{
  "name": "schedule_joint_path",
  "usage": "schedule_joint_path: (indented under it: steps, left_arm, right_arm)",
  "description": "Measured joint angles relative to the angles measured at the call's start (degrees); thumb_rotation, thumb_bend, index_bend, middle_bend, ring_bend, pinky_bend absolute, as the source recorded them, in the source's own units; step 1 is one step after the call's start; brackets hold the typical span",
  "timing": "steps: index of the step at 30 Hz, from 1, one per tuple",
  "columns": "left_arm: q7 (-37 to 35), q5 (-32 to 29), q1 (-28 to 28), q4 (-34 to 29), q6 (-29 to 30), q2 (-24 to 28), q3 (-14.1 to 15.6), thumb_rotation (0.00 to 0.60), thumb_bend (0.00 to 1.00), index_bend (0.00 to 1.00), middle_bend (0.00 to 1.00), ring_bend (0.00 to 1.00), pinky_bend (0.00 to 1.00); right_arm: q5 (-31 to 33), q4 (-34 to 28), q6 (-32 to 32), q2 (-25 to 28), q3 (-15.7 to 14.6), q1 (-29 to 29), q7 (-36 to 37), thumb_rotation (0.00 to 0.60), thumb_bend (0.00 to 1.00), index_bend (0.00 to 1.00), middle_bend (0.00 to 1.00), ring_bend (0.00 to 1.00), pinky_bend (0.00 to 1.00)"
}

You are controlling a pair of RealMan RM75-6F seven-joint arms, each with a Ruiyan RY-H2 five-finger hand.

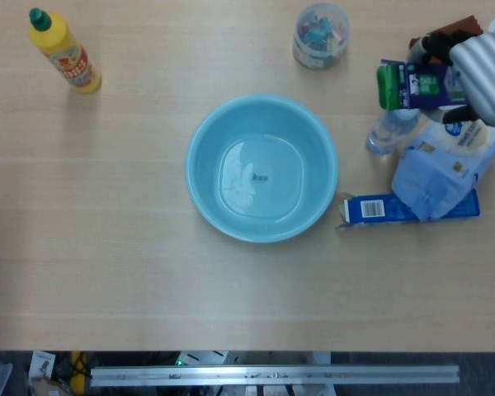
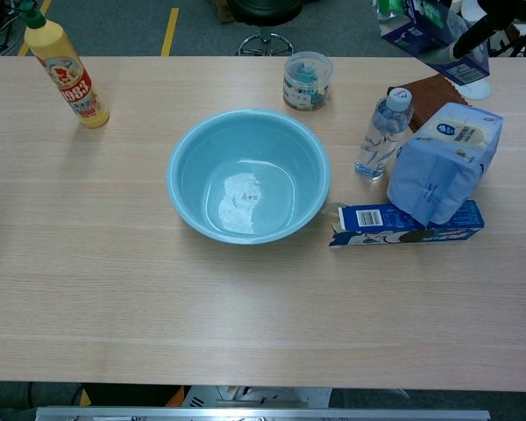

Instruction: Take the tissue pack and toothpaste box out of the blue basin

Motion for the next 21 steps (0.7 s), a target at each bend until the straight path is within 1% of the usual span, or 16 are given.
schedule_joint_path:
  steps: [5,9,13,18,21]
  left_arm:
    - [0.16,-0.11,-0.29,0.11,-0.47,-0.25,0.06,0.6,0.25,0.11,0.25,0.17,0.27]
    - [0.37,0.17,-0.4,0.03,-0.61,-0.57,0.24,0.6,0.25,0.11,0.25,0.17,0.27]
    - [0.85,0.34,-0.72,-0.33,-1.09,-0.66,0.37,0.6,0.25,0.11,0.25,0.17,0.27]
    - [1.06,0.63,-0.68,-0.64,-0.72,-0.6,0.45,0.6,0.25,0.11,0.25,0.17,0.27]
    - [1.06,0.57,-0.61,-0.69,-0.71,-0.49,0.56,0.6,0.25,0.11,0.25,0.17,0.27]
  right_arm:
    - [-4.87,0.17,1.33,2.0,-1.94,-3.17,3.84,0.6,0.26,0.59,0.57,0.6,0.79]
    - [-8.06,0.27,1.9,3.18,-4.06,-5.32,4.48,0.6,0.26,0.59,0.57,0.6,0.79]
    - [-9.17,0.43,1.4,3.09,-4.84,-6.08,4.75,0.6,0.26,0.59,0.57,0.6,0.79]
    - [-9.82,1.22,-0.12,1.65,-5.42,-6.1,3.89,0.6,0.26,0.59,0.57,0.6,0.79]
    - [-9.77,1.92,-0.98,0.37,-5.46,-5.88,3.02,0.6,0.26,0.59,0.57,0.58,0.77]
